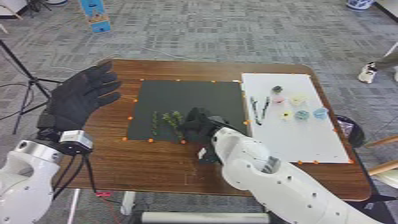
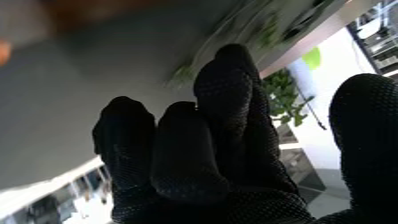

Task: Arrange flowers

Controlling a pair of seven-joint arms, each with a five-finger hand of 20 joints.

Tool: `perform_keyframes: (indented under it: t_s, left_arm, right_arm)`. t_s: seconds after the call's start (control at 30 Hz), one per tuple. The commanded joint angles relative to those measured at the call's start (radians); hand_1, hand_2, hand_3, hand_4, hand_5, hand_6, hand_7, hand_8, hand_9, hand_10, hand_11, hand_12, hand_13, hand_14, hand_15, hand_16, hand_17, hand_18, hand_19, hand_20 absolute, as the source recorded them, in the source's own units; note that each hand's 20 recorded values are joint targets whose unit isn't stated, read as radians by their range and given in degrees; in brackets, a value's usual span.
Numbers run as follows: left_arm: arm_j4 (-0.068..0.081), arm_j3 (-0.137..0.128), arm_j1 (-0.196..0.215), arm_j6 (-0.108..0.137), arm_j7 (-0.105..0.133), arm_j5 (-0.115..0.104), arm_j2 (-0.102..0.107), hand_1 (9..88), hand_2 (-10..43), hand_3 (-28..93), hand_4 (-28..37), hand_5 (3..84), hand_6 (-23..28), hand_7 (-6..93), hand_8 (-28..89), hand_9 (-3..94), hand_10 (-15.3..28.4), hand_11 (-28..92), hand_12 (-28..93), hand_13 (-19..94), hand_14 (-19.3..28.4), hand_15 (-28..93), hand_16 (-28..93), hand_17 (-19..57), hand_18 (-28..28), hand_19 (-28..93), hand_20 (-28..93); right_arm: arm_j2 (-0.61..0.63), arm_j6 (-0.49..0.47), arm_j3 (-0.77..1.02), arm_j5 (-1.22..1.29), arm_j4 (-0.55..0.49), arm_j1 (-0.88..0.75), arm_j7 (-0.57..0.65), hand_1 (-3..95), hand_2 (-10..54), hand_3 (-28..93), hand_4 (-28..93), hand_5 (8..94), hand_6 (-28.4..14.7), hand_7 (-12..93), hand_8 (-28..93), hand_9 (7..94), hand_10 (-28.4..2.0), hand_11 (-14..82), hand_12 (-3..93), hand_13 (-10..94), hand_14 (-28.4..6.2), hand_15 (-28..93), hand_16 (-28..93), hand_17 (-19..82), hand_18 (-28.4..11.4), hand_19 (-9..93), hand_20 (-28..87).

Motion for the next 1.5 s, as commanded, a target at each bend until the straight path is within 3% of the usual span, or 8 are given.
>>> perform_keyframes:
  t_s: [0.03,0.17,0.33,0.4,0.53,0.73,0.87,1.5]
  left_arm:
    - [-0.001,0.001,-0.001,-0.007,-0.009,-0.008,-0.008,23.3,-4.1,71,-28.3,30.6,2.8,20.2,-10,29.2,12.7,25,18,24,14.8,29,1,-9.2,22.6,45,9]
    - [-0.004,-0.002,0.007,-0.007,-0.007,-0.007,-0.008,23.4,-4.0,71,-28.3,30.6,2.8,20.2,-10,29.2,12.7,25,18,24,14.8,29,1,-9.3,22.6,45,9]
    - [-0.005,-0.006,0.012,-0.012,-0.006,-0.007,-0.011,23.4,-4.0,71,-28.3,30.6,2.8,20.1,-10,29.2,12.8,25,18,24,14.8,29,1,-9.3,22.6,45,9]
    - [-0.001,-0.002,0.005,-0.014,-0.007,-0.007,-0.009,23.4,-4.0,71,-28.3,30.7,2.8,20.1,-10,29.2,12.8,25,18,24,14.8,29,1,-9.3,22.6,45,9]
    - [-0.001,-0.001,0.003,-0.009,-0.002,-0.007,-0.006,23.3,-4.0,71,-28.3,30.7,2.8,20.2,-10,29.2,12.8,25,18,24,14.8,29,1,-9.3,22.6,45,9]
    - [-0.001,0.001,0.000,-0.008,-0.003,-0.008,-0.005,23.3,-4.0,71,-28.3,30.6,2.7,20.3,-10,29.2,12.7,25,18,24,14.8,29,1,-9.2,22.6,45,9]
    - [0.004,0.014,-0.014,-0.006,-0.002,-0.007,-0.001,23.2,-4.1,71,-28.3,30.7,2.8,20.3,-10,29.2,12.8,25,18,24,14.8,29,1,-9.2,22.6,45,9]
    - [-0.001,0.012,-0.009,-0.005,0.003,-0.007,-0.001,23.2,-4.0,71,-28.3,30.6,2.8,20.3,-10,29.2,12.8,25,18,24,14.7,29,1,-9.3,22.6,45,9]
  right_arm:
    - [0.025,0.058,0.047,-0.024,-0.043,-0.034,-0.022,19.4,2.3,73,-20,58.6,-4.2,19,-8,75.1,-13.3,55.9,40.0,79,-5.8,84,41,52,-21.7,93,70]
    - [0.059,0.209,0.018,-0.086,-0.052,-0.040,-0.138,21.1,3.3,76,-19,51.9,-4.2,16,-8,74.1,-13.4,56.0,39.7,79,-5.8,85,41,51,-21.7,93,71]
    - [0.074,0.197,0.059,0.004,-0.047,-0.072,-0.398,27.6,4.6,84,-16,38.4,-2.0,13,-9,70.6,-13.3,57.1,39.2,79,-5.8,85,41,50,-21.8,93,71]
    - [0.077,0.165,0.062,-0.005,-0.057,-0.076,-0.419,30.5,4.5,86,-18,33.4,0.2,14,-10,69.9,-12.9,55.9,41.7,78,-5.9,85,41,49,-21.9,93,70]
    - [0.088,0.085,0.031,-0.022,-0.067,-0.048,-0.409,30.1,7.0,89,-17,35.3,2.7,15,-11,71.7,-12.8,56.9,44.3,77,-6.4,85,40,49,-22.2,93,70]
    - [0.060,-0.008,-0.029,-0.052,-0.019,0.027,-0.337,22.8,16.3,92,-12,39.8,2.8,16,-12,76.1,-12.6,62.1,38.2,79,-6.9,86,39,49,-22.9,93,71]
    - [0.039,-0.051,-0.040,-0.055,0.014,0.058,-0.300,21.3,16.9,92,-12,40.6,2.6,16,-12,77.8,-12.2,62.6,37.2,80,-6.5,86,39,51,-23.1,93,71]
    - [0.000,-0.175,-0.184,-0.072,0.095,0.224,-0.261,19.6,18.1,92,-9,41.8,2.5,17,-13,82.7,-10.6,63.5,35.7,85,-5.4,86,40,56,-23.0,93,73]
